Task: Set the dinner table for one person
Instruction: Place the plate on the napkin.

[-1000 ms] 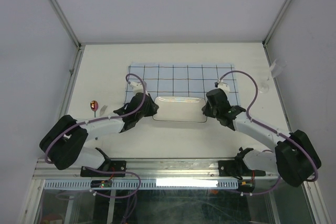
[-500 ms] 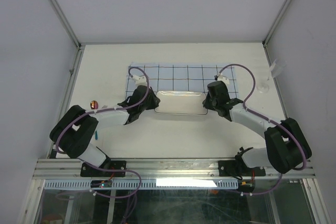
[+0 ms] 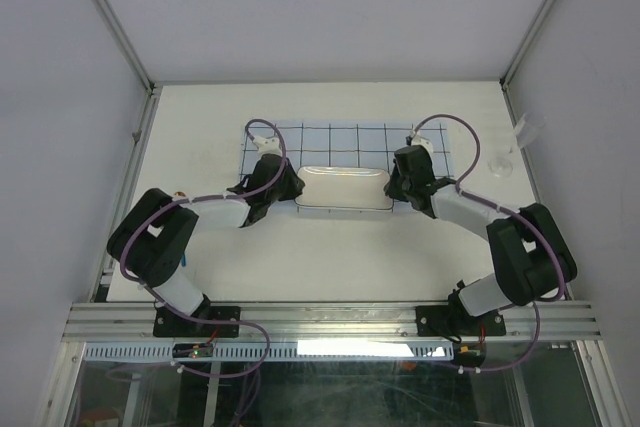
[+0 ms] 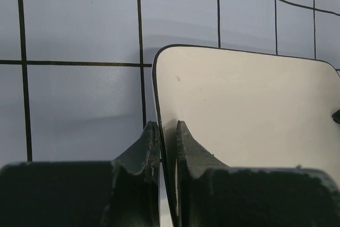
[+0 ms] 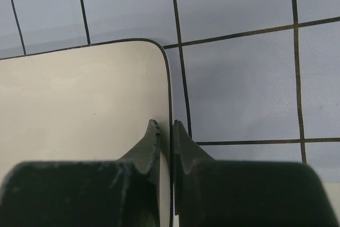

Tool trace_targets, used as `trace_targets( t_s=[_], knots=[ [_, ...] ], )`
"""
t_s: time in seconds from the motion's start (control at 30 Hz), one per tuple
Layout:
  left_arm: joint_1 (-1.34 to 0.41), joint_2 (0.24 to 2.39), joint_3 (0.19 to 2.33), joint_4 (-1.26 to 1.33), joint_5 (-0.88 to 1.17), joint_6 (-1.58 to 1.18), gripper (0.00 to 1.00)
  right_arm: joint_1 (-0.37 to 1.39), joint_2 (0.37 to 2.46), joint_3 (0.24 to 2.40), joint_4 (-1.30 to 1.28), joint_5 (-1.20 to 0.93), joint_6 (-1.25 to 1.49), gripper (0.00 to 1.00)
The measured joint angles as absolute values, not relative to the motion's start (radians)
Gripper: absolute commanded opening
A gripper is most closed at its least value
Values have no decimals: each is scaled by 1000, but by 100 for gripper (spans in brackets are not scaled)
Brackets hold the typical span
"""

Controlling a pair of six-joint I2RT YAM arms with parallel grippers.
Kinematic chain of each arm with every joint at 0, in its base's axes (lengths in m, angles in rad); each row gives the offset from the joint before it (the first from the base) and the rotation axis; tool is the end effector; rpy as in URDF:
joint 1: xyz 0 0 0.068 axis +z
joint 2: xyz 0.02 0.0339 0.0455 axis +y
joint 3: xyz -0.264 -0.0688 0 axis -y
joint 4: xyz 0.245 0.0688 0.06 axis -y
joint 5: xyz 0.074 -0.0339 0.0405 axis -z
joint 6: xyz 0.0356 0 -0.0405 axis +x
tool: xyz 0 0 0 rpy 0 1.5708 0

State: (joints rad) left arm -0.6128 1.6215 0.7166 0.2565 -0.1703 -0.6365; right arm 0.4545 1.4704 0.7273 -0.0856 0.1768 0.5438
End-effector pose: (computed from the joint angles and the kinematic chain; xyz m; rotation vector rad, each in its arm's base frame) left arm 0.2643 -0.1785 0.1557 -0.1222 2.2515 -0.4987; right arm 0.2617 0.1209 0.1742 0.1896 2.3910 0.2599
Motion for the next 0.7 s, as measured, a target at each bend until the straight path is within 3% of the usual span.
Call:
trace_targets(
  t_s=[0.7],
  knots=[
    [-551, 1678, 810, 323, -134, -575, 0, 400, 1537, 842, -38, 151, 493, 0]
  ],
)
